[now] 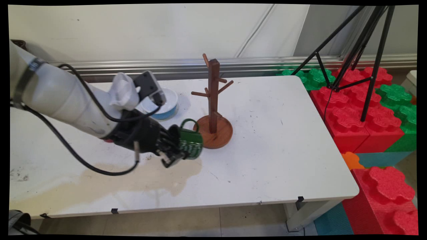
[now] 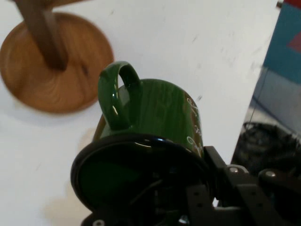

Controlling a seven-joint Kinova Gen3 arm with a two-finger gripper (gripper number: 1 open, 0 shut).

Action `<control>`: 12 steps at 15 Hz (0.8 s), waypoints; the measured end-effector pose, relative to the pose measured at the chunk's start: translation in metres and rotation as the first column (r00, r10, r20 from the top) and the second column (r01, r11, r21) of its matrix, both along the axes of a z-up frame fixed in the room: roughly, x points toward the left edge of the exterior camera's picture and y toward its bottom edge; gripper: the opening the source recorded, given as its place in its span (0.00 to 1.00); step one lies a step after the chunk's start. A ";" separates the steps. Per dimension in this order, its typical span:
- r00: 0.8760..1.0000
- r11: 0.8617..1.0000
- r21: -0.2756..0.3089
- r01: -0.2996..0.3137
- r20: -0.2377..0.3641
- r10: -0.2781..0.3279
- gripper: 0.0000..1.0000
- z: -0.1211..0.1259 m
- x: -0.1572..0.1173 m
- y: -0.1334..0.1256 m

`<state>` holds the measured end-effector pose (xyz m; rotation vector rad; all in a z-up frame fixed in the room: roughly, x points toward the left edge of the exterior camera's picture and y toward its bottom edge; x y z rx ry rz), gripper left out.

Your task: Place the picked object on the table

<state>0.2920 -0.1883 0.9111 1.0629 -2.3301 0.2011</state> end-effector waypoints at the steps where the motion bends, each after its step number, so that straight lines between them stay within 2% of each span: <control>1: 1.000 1.000 0.006 0.006 0.024 -0.006 0.00 0.003 0.007 0.000; 7: 0.991 0.998 0.056 0.003 0.133 -0.010 0.00 0.013 0.039 -0.006; 12: 0.965 0.996 0.091 0.024 0.259 -0.047 0.00 0.011 0.058 -0.030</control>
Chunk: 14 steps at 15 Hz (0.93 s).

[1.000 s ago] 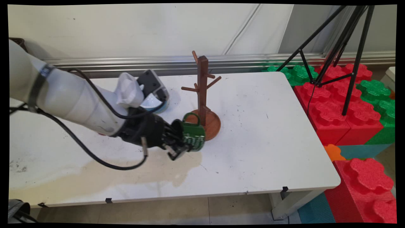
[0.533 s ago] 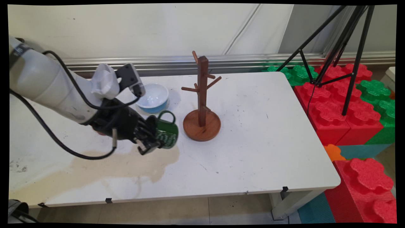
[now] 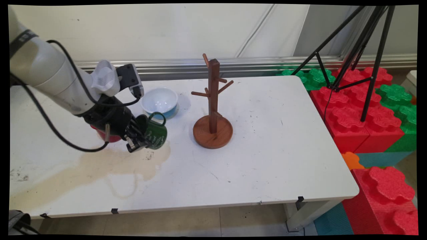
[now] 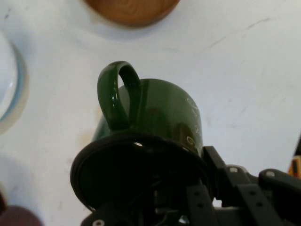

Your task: Place the picked object on the table

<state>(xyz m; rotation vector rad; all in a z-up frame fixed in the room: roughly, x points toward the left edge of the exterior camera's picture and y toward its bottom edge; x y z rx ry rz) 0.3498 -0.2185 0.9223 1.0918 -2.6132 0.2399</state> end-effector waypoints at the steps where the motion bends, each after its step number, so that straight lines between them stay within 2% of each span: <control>1: 1.000 1.000 0.004 0.004 0.021 -0.004 0.00 -0.002 0.002 -0.006; 5: 0.996 1.000 0.023 0.018 0.088 -0.020 0.00 -0.011 0.010 -0.026; 9: 0.985 0.998 0.048 0.041 0.167 -0.049 0.00 -0.027 0.017 -0.053; 14: 0.973 0.995 0.076 0.060 0.218 -0.076 0.00 -0.048 0.017 -0.080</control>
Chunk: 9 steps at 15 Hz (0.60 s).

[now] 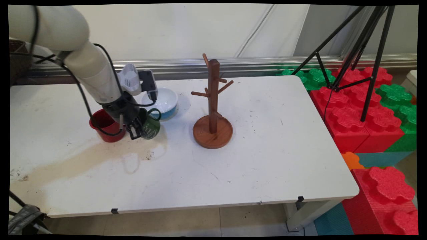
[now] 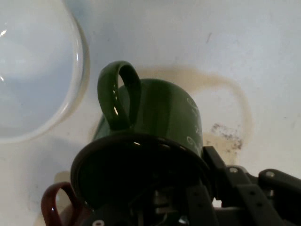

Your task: Place the picked object on the table

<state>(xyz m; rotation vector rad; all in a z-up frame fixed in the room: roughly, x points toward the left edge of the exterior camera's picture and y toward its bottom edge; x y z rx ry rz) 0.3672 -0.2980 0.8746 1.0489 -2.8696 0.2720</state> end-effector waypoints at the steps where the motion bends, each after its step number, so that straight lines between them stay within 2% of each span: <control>1: 1.000 1.000 0.005 0.002 0.005 -0.002 0.00 -0.003 0.000 -0.003; 9: 0.998 0.998 0.055 0.019 0.051 -0.022 0.00 -0.033 -0.009 -0.029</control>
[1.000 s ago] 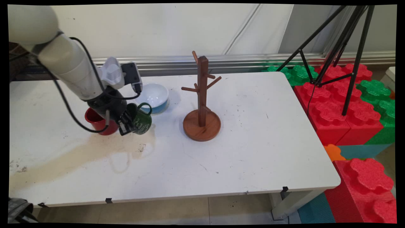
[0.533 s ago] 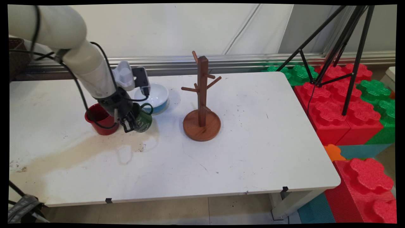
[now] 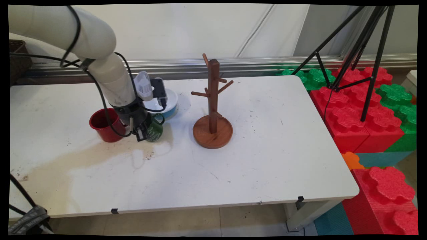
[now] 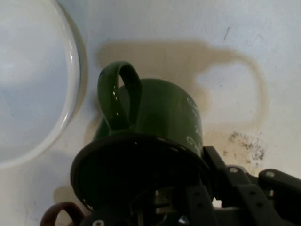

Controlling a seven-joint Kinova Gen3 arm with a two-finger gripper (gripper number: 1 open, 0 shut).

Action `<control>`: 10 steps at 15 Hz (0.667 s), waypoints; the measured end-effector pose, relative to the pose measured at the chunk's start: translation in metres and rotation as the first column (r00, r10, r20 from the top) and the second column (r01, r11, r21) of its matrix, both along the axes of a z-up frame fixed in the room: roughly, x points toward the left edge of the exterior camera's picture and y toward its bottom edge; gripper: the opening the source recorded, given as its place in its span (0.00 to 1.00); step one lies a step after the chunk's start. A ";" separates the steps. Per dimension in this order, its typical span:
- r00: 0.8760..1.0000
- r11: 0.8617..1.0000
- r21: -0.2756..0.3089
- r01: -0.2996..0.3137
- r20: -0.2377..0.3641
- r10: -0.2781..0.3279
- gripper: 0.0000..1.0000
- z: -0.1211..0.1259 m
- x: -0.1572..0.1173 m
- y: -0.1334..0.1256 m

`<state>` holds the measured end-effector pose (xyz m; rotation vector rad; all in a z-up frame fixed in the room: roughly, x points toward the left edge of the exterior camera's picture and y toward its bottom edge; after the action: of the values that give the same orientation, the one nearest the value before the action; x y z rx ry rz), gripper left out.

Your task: Place the picked object on the table

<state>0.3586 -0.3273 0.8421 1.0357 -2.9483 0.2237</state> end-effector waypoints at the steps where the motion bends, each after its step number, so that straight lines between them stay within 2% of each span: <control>1: 1.000 1.000 0.005 0.001 0.004 -0.001 0.00 -0.002 -0.001 -0.002; 6: 1.000 1.000 0.022 0.001 0.018 -0.001 0.00 -0.010 -0.007 -0.009; 7: 1.000 1.000 0.023 -0.001 0.018 0.000 1.00 -0.012 -0.008 -0.010; 10: 1.000 1.000 0.017 -0.014 0.014 0.014 1.00 -0.014 -0.011 -0.014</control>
<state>0.3474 -0.3415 0.8282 1.0615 -2.9617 0.2074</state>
